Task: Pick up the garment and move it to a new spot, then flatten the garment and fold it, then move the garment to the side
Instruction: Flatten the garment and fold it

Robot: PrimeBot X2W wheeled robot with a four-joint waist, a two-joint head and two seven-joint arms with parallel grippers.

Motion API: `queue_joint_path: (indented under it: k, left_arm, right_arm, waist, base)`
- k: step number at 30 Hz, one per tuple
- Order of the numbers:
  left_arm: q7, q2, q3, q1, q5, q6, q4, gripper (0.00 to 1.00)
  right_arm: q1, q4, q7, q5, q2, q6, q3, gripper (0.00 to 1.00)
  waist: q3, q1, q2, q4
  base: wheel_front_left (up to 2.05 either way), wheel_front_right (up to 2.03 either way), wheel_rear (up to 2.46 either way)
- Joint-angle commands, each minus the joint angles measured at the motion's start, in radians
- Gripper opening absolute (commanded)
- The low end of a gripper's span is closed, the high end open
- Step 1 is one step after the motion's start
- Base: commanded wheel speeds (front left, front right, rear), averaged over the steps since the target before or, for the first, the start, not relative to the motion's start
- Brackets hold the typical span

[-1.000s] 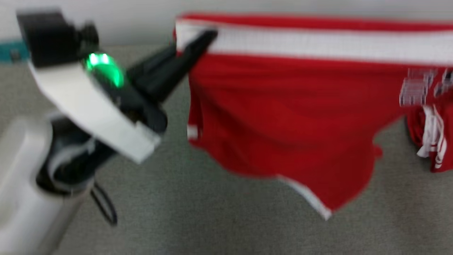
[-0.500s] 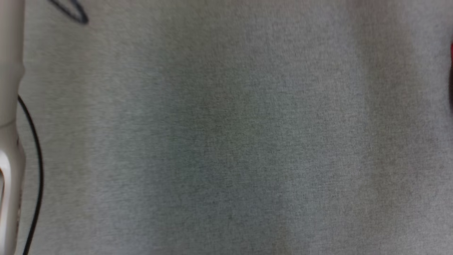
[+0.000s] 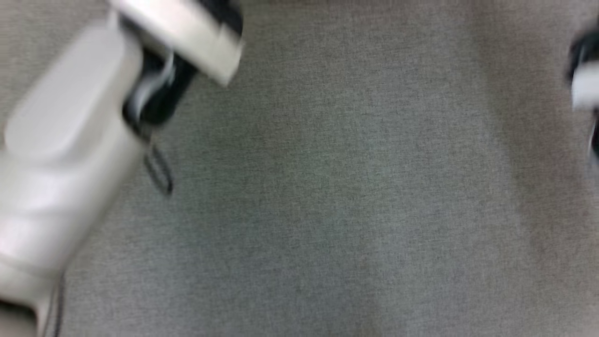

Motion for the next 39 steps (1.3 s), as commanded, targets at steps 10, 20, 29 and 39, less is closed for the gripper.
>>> queue_joint_path:
  k: [10,20,29,39]
  left_arm:
    - [-0.047,0.163,-0.03,0.455,-0.054,0.021,-0.245,0.0]
    - [-0.049,0.112,0.047,0.934,-0.035,0.08,-0.374,0.0]
    - [-0.048,0.108,0.068,1.233,-0.047,0.128,-0.527,0.0]
    - [-0.045,0.09,0.113,1.265,-0.097,0.112,-0.609,0.0]
  right_arm:
    - [0.575,-0.217,-0.037,0.027,-0.167,-0.003,0.012,0.0]
    - [0.936,-0.265,-0.037,-0.043,-0.182,-0.003,0.024,0.0]
    - [1.167,-0.346,-0.037,-0.004,-0.185,-0.003,0.017,0.0]
    - [1.115,-0.38,0.014,0.028,-0.259,-0.003,-0.026,0.0]
  waist:
    - [-0.179,0.0,0.0,0.025]
    - [-0.372,0.0,0.0,0.016]
    - [-0.443,0.0,0.0,0.012]
    - [-0.395,0.0,0.0,0.051]
  base:
    - [0.0,0.0,0.0]
    - [0.0,0.0,0.0]
    - [0.0,0.0,0.0]
    - [0.0,0.0,0.0]
